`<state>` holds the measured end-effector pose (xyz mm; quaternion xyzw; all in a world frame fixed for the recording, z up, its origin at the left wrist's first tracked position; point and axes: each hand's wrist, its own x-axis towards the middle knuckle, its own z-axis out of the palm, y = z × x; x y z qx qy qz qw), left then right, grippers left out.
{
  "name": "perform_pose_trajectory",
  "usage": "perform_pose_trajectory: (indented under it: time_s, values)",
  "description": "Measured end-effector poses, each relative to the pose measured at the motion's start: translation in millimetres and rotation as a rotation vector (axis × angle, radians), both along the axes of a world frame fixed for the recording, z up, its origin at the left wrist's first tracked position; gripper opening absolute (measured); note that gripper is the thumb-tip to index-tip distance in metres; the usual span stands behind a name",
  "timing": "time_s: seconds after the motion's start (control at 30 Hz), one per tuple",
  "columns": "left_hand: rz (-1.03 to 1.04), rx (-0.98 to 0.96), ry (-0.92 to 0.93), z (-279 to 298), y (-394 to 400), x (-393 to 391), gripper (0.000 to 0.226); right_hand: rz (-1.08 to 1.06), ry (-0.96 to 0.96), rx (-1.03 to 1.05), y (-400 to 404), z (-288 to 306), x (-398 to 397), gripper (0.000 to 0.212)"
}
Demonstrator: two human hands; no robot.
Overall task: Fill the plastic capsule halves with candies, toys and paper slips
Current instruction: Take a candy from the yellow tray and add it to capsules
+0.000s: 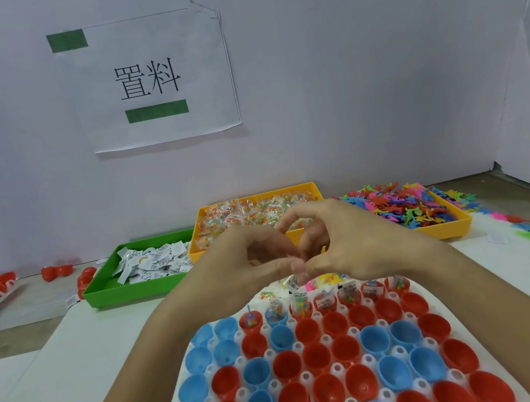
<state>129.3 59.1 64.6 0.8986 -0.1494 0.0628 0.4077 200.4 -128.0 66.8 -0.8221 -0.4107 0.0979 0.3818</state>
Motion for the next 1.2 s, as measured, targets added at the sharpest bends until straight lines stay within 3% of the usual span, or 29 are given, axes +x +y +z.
perform_pose_trajectory:
  time_s: [0.13,0.27,0.47,0.8,1.2]
  values:
    - [-0.009,-0.127,0.062,-5,-3,2,0.005,0.036,-0.006,0.018,1,1,-3,0.055]
    - [-0.009,-0.172,0.143,-5,2,2,0.006,0.041,-0.007,0.034,2,1,-3,0.058]
    - [0.08,0.065,0.264,-1,19,-2,0.025,0.041,-0.039,0.03,-4,1,4,0.051]
    - [0.251,0.274,0.373,-2,34,-3,0.016,-0.054,-0.058,0.073,-25,8,20,0.024]
    - [0.249,0.286,0.395,0,28,-4,0.019,-0.088,-0.06,0.132,-36,10,29,0.017]
